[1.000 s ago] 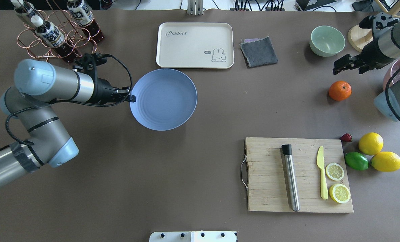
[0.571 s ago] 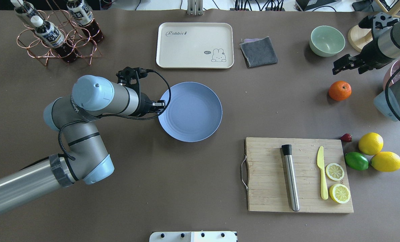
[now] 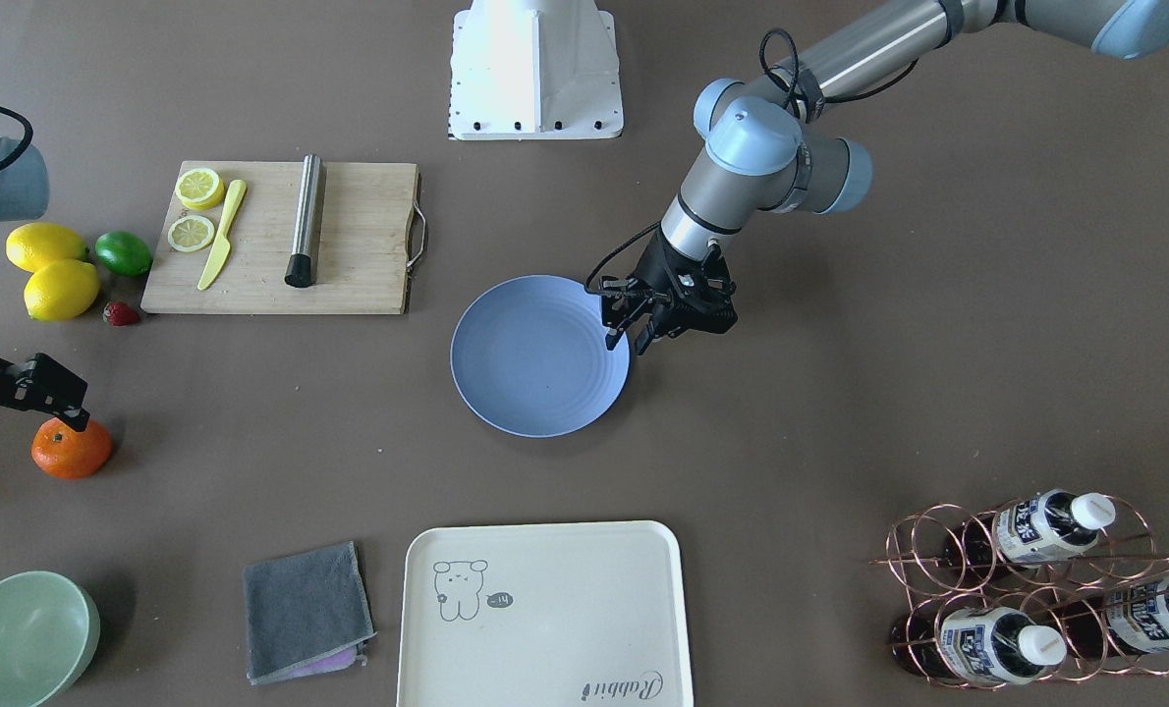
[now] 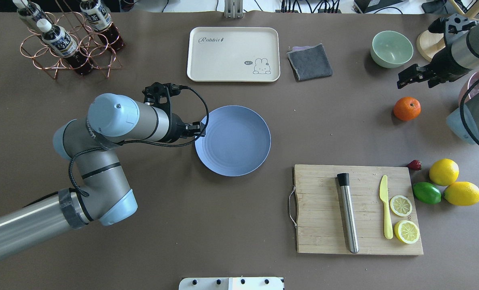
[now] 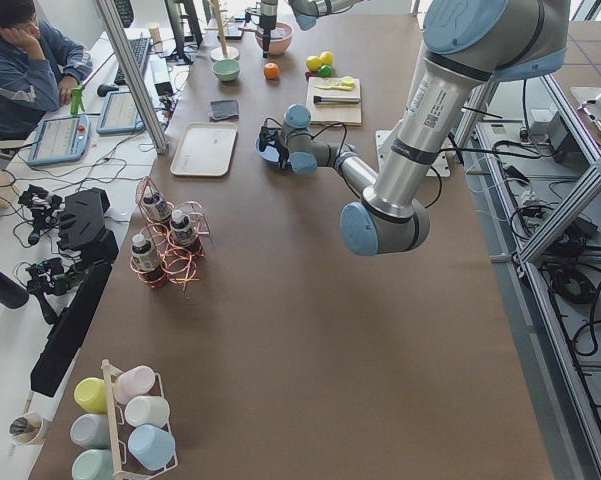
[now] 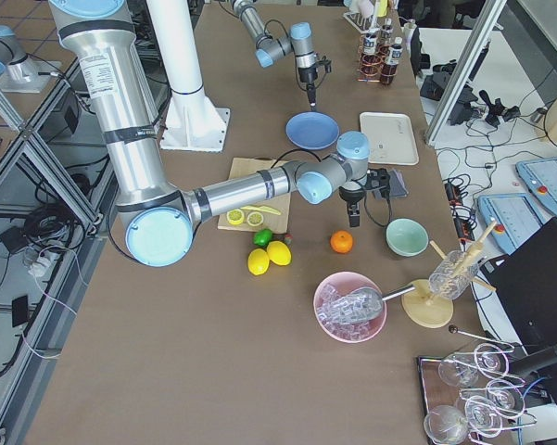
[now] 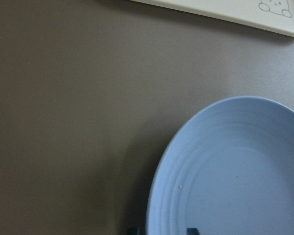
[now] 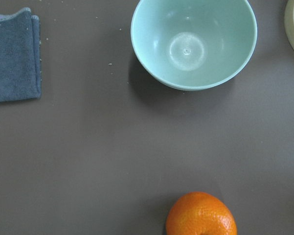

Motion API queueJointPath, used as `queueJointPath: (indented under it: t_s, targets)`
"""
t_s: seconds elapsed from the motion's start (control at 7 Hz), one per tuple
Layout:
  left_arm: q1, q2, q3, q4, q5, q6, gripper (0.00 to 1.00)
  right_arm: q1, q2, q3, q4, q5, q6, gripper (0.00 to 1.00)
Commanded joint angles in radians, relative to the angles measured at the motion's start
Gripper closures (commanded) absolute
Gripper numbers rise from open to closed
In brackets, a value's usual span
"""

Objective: Pick orange to plate
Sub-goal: 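Push the blue plate toward the table center with the left gripper, then withdraw the left gripper away from the blue plate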

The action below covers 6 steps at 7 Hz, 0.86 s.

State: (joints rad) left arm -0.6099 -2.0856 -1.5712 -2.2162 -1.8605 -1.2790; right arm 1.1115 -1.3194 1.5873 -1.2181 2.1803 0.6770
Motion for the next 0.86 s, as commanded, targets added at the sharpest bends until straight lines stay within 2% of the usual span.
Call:
queueJointPath:
  t_s: [0.0, 0.14, 0.43, 0.57, 0.71]
  targets:
    - [-0.229, 0.199, -0.12, 0.001, -0.264, 0.173, 0.02, 0.001, -0.001, -0.007, -0.001, 0.003, -0.01, 0.01]
    - [-0.329, 0.322, -0.148, 0.0, -0.351, 0.314, 0.02, 0.001, -0.001, -0.009, -0.003, 0.003, -0.01, 0.01]
    - [-0.562, 0.451, -0.101, 0.019, -0.509, 0.653, 0.02, 0.013, -0.006, -0.009, -0.003, 0.009, -0.013, 0.01]
    - [-0.685, 0.455, -0.055, 0.12, -0.591, 0.892, 0.02, 0.019, -0.009, -0.009, -0.003, 0.013, -0.014, 0.01]
    - [-0.78, 0.446, -0.038, 0.326, -0.617, 1.14, 0.02, 0.024, -0.015, -0.009, -0.001, 0.015, -0.016, 0.01]
